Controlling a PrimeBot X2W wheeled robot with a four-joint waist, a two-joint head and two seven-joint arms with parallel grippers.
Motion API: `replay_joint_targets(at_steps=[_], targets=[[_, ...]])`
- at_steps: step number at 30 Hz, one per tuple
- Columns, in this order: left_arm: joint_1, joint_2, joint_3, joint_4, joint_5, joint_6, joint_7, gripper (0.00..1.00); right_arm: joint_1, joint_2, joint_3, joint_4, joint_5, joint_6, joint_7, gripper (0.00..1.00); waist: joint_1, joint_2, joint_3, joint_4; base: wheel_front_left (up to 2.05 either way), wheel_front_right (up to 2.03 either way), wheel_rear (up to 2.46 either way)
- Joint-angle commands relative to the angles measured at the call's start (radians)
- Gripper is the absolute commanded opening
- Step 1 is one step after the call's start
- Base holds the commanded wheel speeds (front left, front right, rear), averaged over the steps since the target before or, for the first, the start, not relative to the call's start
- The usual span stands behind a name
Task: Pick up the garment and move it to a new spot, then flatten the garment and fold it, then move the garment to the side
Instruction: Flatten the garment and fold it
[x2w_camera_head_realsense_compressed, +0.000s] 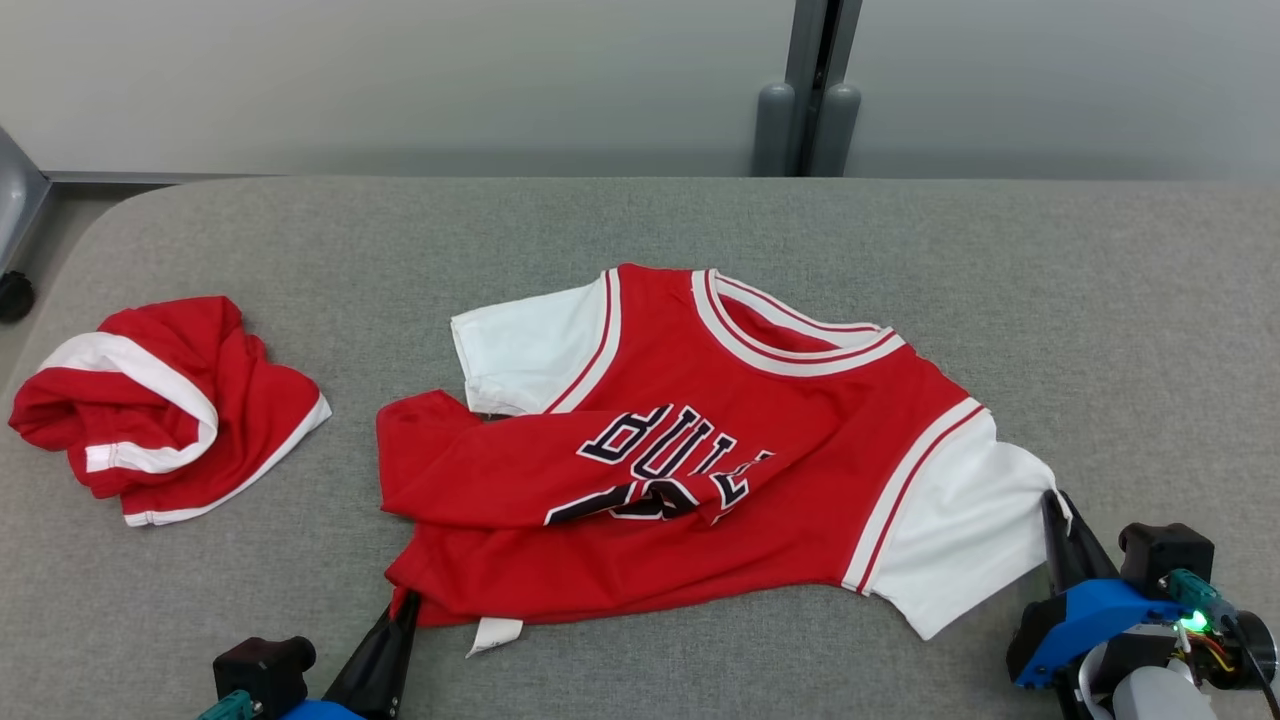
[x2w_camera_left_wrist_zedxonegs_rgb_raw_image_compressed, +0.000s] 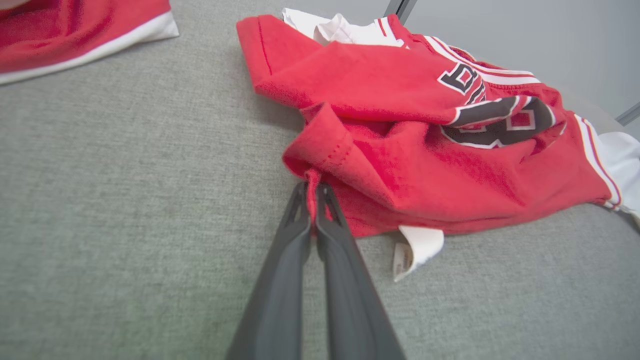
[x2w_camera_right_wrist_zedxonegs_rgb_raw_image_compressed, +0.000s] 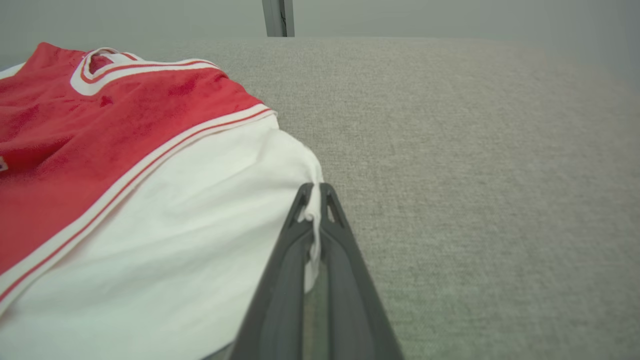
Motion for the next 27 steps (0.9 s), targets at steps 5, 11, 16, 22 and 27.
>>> replay_joint_targets(at_steps=[5,11,16,22,27], targets=[[0.025,-0.011,0.072,-0.095,0.063,-0.001,0.0,0.0,0.009,-0.005,0.015,-0.056,0.053,-0.001,0.0,0.0,0.0,0.0,-0.045,0.018,0.0,0.0,0.0],[0.034,-0.016,0.155,-0.277,0.146,-0.001,-0.001,0.0,-0.001,-0.005,0.066,-0.207,0.225,-0.001,-0.001,0.0,0.0,0.0,-0.119,0.027,0.0,0.0,0.0],[-0.043,0.009,0.211,-0.415,0.186,-0.001,-0.001,0.0,-0.056,-0.005,0.092,-0.355,0.372,0.0,-0.001,0.0,0.0,0.0,-0.169,0.015,0.0,0.0,0.0],[-0.173,0.06,0.278,-0.521,0.198,-0.001,0.0,0.0,-0.152,-0.005,0.13,-0.488,0.444,0.0,0.0,0.0,0.0,0.0,-0.2,-0.007,0.0,0.0,0.0],[-0.313,0.147,0.303,-0.572,0.201,-0.001,0.0,0.0,-0.281,-0.018,0.143,-0.628,0.469,0.0,0.082,0.0,0.0,0.0,-0.208,-0.027,0.0,0.0,0.0]])
